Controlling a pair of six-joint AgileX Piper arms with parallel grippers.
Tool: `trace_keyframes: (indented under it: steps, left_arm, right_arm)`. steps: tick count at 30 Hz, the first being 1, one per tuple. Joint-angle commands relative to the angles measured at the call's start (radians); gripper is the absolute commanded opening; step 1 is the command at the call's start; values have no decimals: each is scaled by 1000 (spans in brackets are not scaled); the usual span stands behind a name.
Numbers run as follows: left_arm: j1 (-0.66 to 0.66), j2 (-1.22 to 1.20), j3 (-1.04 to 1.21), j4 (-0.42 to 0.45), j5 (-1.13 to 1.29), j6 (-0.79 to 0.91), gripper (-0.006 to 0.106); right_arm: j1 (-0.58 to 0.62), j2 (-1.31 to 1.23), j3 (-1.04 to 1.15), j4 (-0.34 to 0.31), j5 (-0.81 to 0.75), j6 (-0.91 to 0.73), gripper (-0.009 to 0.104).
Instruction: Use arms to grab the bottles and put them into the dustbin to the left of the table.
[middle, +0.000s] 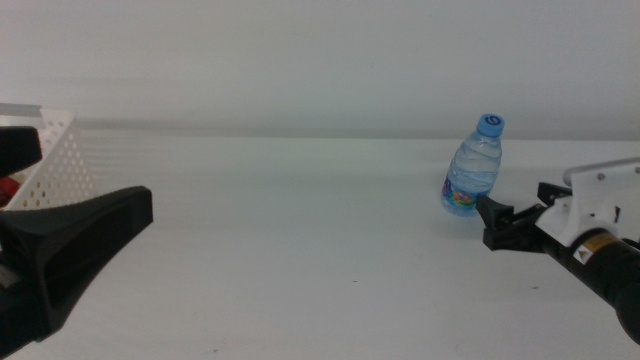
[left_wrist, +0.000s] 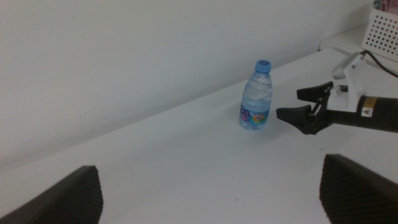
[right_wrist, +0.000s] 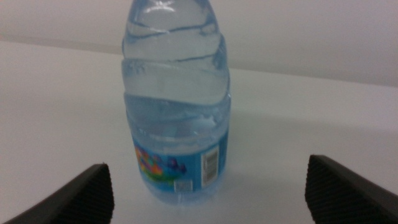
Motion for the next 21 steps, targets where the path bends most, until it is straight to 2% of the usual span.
trace_keyframes:
  steps: [1,11,21]
  left_arm:
    - [-5,-5,4,-7,-20,-1,94]
    - [-5,-5,4,-7,-20,-1,94]
    - [-5,-5,4,-7,-20,-1,94]
  right_arm:
    - [12,22,-33,0,1,-9,82]
    - [40,68,-136,4,104,-9,82]
    - [45,153,-227,4,104,-62,82]
